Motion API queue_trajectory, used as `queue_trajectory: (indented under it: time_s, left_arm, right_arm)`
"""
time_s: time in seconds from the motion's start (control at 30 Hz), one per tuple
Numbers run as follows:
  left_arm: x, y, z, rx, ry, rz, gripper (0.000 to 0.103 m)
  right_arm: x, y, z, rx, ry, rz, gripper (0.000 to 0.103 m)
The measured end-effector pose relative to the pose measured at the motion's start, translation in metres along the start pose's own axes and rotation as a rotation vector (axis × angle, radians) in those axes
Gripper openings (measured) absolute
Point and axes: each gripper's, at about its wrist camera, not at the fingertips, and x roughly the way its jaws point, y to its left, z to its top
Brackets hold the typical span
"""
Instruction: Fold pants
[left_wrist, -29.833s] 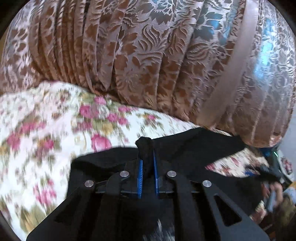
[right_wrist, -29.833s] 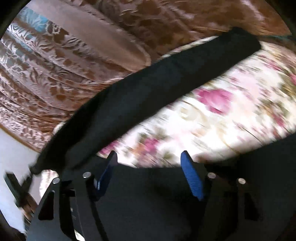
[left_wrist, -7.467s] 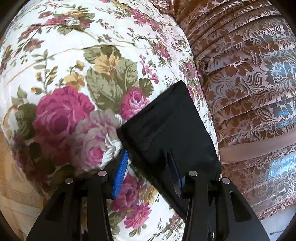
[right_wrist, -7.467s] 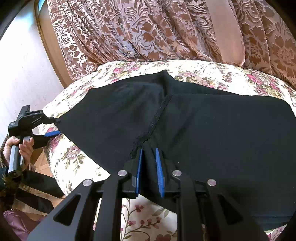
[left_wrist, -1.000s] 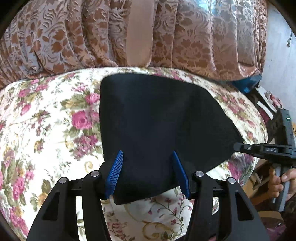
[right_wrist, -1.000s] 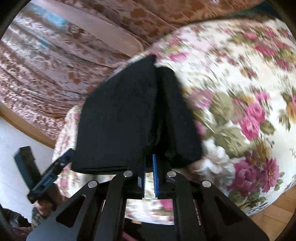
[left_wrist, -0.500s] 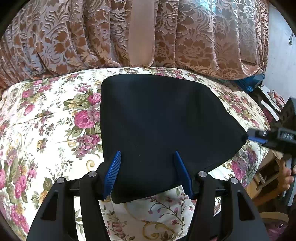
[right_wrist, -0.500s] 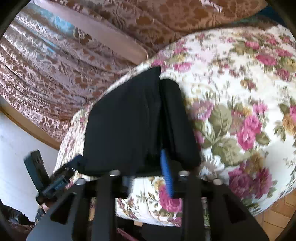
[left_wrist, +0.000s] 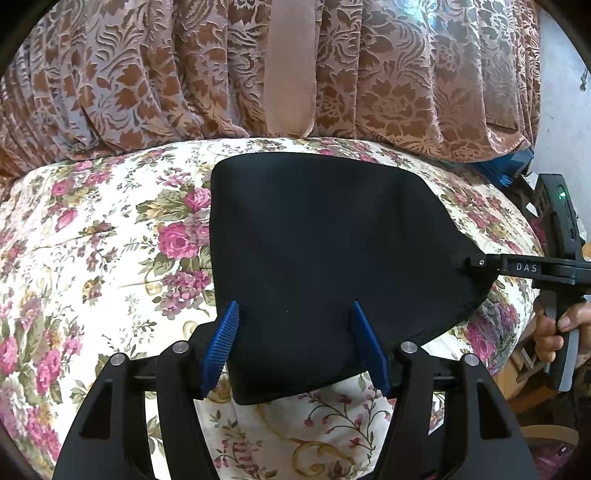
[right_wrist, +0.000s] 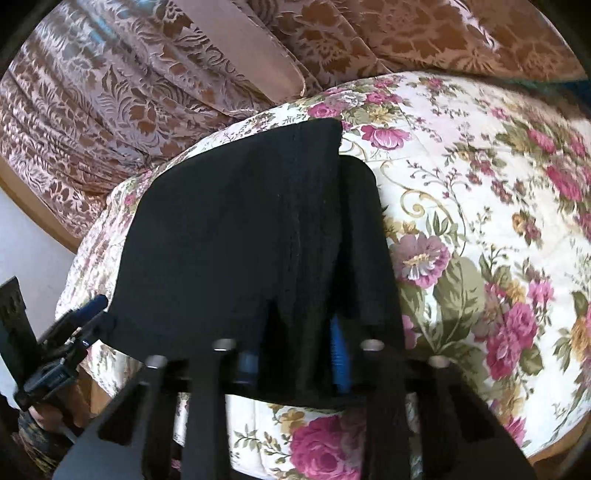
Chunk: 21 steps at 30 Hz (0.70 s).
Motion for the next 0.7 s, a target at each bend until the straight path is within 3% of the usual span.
queue_trajectory:
  time_s: [0.17,0.2,0.27,0.4,0.43,0.5,0.53,0.57,0.7]
  left_arm:
    - [-0.001,0.003,0.001,-0.008,-0.001,0.007,0.062]
    - [-0.001,0.004,0.001,-0.011,-0.001,0.008,0.066]
    - [-0.002,0.007,0.001,-0.019,-0.005,0.009,0.068]
    - [-0.001,0.021,0.003,-0.069,0.002,-0.023,0.068]
    - [-0.001,0.027,0.004,-0.09,0.004,-0.04,0.068]
    - [-0.001,0.041,0.008,-0.147,0.005,-0.07,0.068]
    - [0.0,0.048,0.011,-0.175,0.005,-0.087,0.068]
    - [0.002,0.057,0.015,-0.208,0.005,-0.113,0.068]
    - [0.019,0.08,0.027,-0.29,0.03,-0.174,0.072]
  right_arm:
    - [-0.015,0.002,0.002,-0.009,-0.053,-0.017,0.011]
    - [-0.017,0.002,0.003,-0.011,-0.058,-0.027,0.011]
    - [-0.009,-0.007,0.0,0.003,-0.03,-0.06,0.011]
    - [-0.002,-0.025,-0.004,0.068,-0.011,0.012,0.014]
    - [-0.005,-0.027,-0.003,0.076,-0.014,0.041,0.02]
    - [-0.013,-0.032,-0.001,0.11,-0.03,0.128,0.042]
    - [-0.017,-0.034,0.001,0.127,-0.045,0.147,0.074]
    - [-0.021,-0.037,0.003,0.141,-0.075,0.129,0.093]
    - [-0.019,-0.048,0.019,0.172,-0.095,0.15,0.093]
